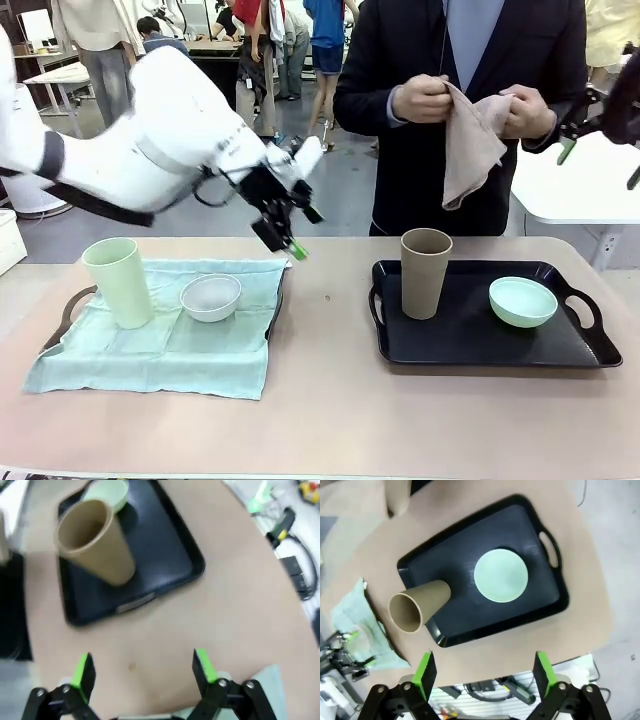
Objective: Set up a tray with a mat and arrange the tableware.
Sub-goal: Pick up the Picnic Bowl and Reusable plastic cup from the Handle tray in front of the human's position and hold them in the air.
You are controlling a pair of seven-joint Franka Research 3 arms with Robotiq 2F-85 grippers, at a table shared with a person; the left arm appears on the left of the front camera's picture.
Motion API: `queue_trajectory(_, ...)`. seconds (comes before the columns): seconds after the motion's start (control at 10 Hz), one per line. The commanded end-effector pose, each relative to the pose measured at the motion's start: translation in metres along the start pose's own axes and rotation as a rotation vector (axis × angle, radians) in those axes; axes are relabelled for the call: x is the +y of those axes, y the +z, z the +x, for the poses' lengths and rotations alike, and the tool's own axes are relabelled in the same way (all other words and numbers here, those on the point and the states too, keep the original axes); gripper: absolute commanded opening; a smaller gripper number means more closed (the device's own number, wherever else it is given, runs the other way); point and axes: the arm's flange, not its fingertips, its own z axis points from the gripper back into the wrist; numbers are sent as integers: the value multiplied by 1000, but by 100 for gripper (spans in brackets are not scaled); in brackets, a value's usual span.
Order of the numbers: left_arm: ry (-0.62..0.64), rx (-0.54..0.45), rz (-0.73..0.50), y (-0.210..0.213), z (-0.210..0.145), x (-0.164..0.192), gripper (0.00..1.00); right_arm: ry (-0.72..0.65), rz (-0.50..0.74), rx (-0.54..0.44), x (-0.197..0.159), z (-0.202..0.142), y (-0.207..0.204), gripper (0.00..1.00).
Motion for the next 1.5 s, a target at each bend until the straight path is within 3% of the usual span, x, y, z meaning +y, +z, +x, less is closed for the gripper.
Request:
queue_trajectory(0.0, -55, -181, -84, -47, 1, 19, 100, -35, -67, 15, 16, 16, -8, 100)
queue_trajectory(0.2, 27, -313, -114, -71, 4, 40, 100, -47, -153, 43, 20, 24, -35, 100)
queue_trajectory(0.3, 71, -315, -74, -81, 1, 53, 100, -38, -163, 38, 24, 24, -46, 100)
queue_trajectory(0.4, 156, -320, -16, -85, -2, 68, 100, -21, -81, 32, 15, 21, -29, 100)
queue_trajectory(0.5, 253, -241, -13, -69, -1, 74, 100, -21, -81, 32, 15, 21, -29, 100)
queue_trajectory(0.6, 68, -307, -77, -89, -2, 51, 100, -21, -81, 32, 15, 21, -29, 100)
queue_trajectory(0.8, 68, -307, -77, -89, -2, 51, 100, -25, -105, 31, 14, 24, -33, 100)
queue_trajectory(1.0, 178, -295, -39, -90, -15, 60, 100, -7, -107, 35, 12, 56, -77, 100)
queue_trajectory(1.4, 187, -311, -8, -93, -35, 56, 100, 292, -184, -84, 3, 71, -138, 100)
